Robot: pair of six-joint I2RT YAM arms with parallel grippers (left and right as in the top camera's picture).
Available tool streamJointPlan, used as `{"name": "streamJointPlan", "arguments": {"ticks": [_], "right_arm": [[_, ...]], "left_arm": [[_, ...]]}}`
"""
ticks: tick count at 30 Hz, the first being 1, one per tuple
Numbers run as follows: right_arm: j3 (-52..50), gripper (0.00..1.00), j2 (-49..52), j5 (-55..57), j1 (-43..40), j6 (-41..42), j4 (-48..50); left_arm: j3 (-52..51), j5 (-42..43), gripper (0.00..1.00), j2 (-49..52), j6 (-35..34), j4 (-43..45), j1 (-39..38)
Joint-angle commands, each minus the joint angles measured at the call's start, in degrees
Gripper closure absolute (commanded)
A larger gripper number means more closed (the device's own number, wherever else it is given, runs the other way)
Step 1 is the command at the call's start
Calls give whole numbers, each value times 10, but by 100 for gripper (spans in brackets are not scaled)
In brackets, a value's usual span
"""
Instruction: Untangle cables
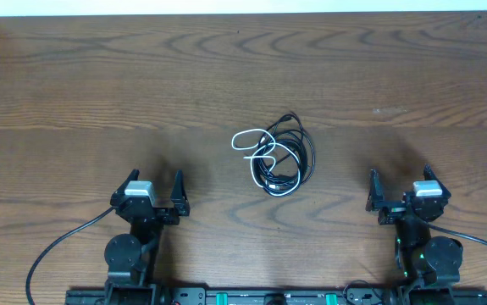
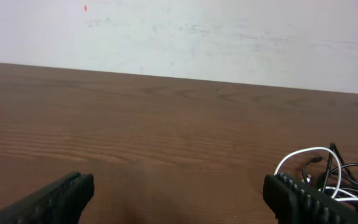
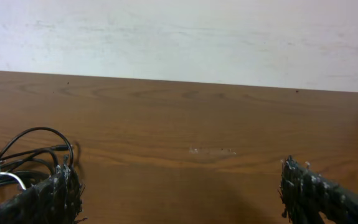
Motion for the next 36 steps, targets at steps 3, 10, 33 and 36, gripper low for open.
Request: {"name": "streamJointPlan", "arguments": {"ticks": [3, 10, 33, 36], "right_arm": [[-2, 1, 0, 2, 4, 4, -2], [-2, 1, 0, 2, 4, 4, -2], [-2, 1, 0, 2, 4, 3, -2], [-2, 1, 0, 2, 4, 4, -2]], "left_arm": [[157, 55, 6, 136, -100, -60, 3], [156, 56, 6, 189, -101, -35, 3], [157, 57, 6, 190, -101, -19, 3], [165, 71, 6, 191, -101, -18, 3]]}}
